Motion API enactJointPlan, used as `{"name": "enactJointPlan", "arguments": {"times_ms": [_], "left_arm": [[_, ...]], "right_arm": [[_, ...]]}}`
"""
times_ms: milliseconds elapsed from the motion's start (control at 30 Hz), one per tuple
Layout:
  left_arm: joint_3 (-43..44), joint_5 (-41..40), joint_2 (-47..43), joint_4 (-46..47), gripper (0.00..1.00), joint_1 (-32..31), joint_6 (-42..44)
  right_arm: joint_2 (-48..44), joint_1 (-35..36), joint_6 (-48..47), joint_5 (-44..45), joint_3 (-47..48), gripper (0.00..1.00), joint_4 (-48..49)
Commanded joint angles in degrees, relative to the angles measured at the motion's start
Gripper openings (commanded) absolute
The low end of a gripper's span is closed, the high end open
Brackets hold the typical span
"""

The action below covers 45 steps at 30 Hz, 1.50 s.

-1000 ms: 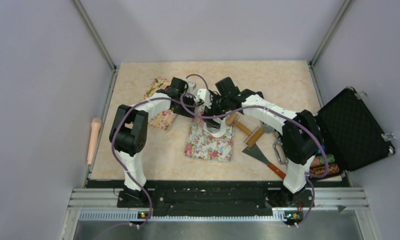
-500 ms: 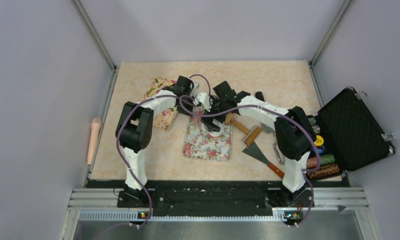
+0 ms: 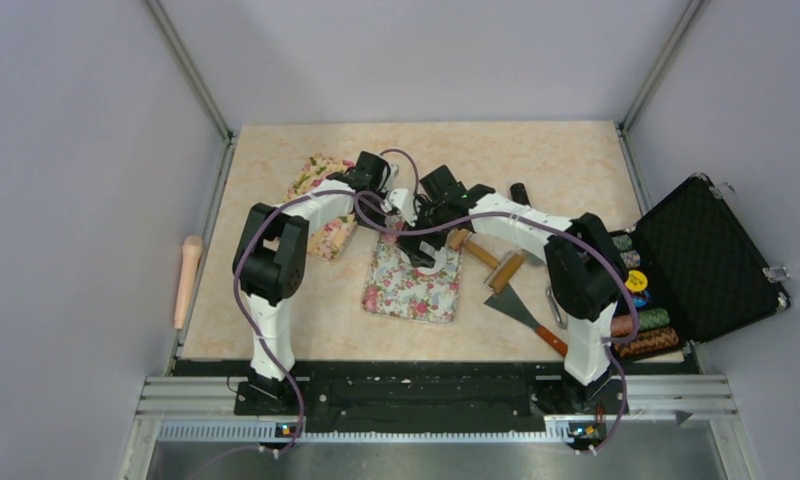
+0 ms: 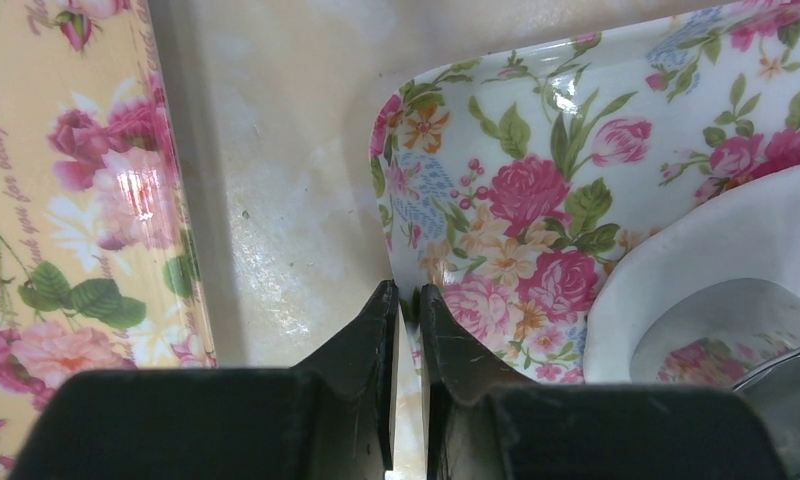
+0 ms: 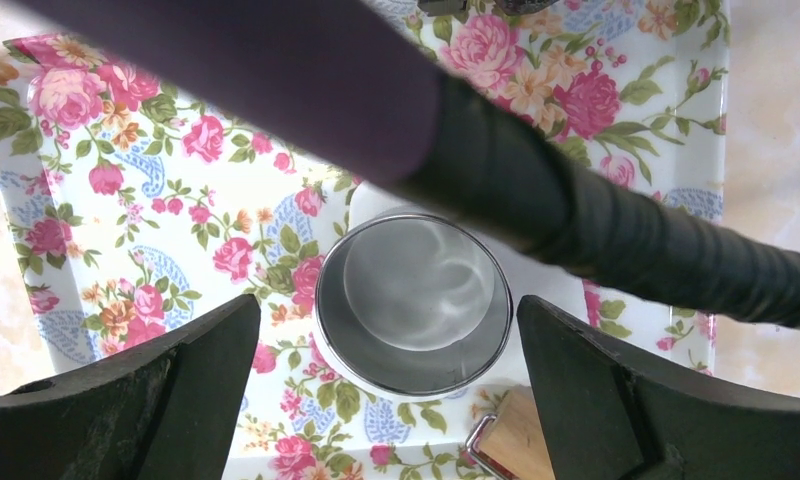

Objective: Roll out the dumpling wrappers from the dough
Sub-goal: Press the dumpling wrapper on the work surface.

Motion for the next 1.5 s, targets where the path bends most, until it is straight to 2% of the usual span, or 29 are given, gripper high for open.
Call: {"name": "enactJointPlan", "arguments": {"times_ms": [0, 300, 533, 1167, 1467], "left_arm": [[0.9, -1.9, -0.1, -0.4, 0.13, -0.1, 0.5], [0.7, -2.1, -0.4, -0.2, 0.13, -0.1, 0.4], [0.6, -2.2, -0.5, -0.1, 0.12, -0.1, 0.4], [0.5, -2.3, -0.5, 0.0, 0.11, 0.0, 0.3], [0.3, -2.2, -0.7, 0.0, 0.11, 0.1, 0.2]], "right_arm": [[1.3, 1.4, 0.8, -0.7, 2.7, 0.99, 0.4], [1.2, 3.9, -0.2, 4.9, 1.3, 0.99, 2.9], [1.9, 4.2, -0.5, 6.5, 1.4, 0.92, 2.9], [3.3, 4.9, -1.1, 9.8, 0.7, 0.84, 2.8], [2.8, 4.9, -1.4, 10.3, 0.0, 0.85, 2.4]]}}
